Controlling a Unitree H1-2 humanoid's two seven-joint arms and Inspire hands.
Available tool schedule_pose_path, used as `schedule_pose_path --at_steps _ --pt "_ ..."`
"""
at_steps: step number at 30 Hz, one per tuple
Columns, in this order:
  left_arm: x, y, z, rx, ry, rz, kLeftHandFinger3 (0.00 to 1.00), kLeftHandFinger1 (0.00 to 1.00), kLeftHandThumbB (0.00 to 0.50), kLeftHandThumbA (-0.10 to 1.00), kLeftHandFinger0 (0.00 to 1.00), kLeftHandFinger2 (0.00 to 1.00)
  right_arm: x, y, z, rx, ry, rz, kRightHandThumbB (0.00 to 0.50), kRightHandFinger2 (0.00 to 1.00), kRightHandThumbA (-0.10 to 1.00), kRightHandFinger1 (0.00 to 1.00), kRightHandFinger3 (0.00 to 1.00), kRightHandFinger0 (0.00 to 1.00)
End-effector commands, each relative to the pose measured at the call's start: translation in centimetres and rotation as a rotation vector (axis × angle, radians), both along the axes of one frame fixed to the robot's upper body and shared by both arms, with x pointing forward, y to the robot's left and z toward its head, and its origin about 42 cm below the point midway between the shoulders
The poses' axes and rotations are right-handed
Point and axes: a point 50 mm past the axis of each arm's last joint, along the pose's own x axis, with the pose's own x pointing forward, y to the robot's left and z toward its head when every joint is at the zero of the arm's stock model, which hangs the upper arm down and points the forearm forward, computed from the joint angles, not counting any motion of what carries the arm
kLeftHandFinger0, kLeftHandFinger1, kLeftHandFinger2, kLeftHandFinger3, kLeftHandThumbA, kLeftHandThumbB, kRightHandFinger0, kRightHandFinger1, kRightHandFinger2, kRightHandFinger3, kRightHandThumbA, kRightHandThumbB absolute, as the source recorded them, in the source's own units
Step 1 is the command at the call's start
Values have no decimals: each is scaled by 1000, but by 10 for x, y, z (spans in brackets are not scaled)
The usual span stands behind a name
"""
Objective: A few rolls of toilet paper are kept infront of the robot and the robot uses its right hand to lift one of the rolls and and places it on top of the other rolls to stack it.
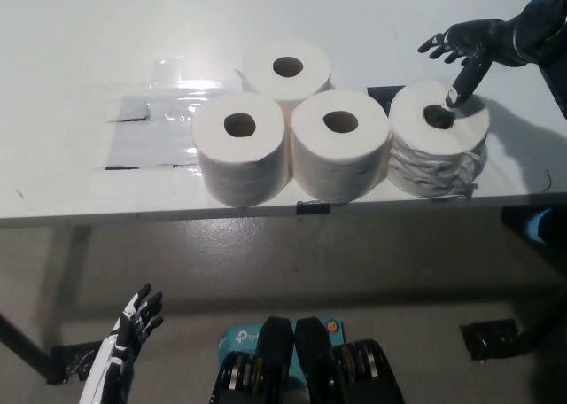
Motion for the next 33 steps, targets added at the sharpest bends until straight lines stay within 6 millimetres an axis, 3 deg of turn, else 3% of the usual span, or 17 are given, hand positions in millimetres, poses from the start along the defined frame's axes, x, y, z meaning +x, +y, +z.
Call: schedule_pose_path --at_steps 1,3,12,14,16,25,29,33 --pt "1 3 9 2 -60 -11 1000 1000 365 1000 1000 1000 5 9 42 -32 -121 36 250 1000 1000 1000 1000 1000" --pt "1 2 9 13 -58 -9 1000 1000 370 1000 1000 1000 6 13 38 -77 -130 31 291 1000 1000 1000 1000 1000" --pt "3 1 10 -1 -54 -12 1000 1000 363 1000 1000 1000 6 23 16 -120 -117 -12 343 1000 1000 1000 1000 1000" --pt "3 1 11 -2 -62 -14 1000 1000 354 1000 1000 1000 5 24 12 -114 -101 -27 340 1000 1000 1000 1000 1000" --pt "3 0 12 0 -59 -13 1000 1000 378 1000 1000 1000 5 26 5 -133 -95 -15 331 1000 1000 1000 1000 1000" --pt "3 1 13 -2 -69 -11 1000 1000 353 1000 1000 1000 3 29 -18 -190 -105 25 289 1000 1000 1000 1000 1000" --pt "3 2 15 -4 -66 -8 1000 1000 355 1000 1000 1000 2 31 -24 -254 -102 15 293 1000 992 1000 1000 1000" --pt "4 2 15 -3 -68 -7 1000 1000 360 1000 1000 1000 2 29 -28 -271 -108 -31 330 1000 831 1000 1000 1000"
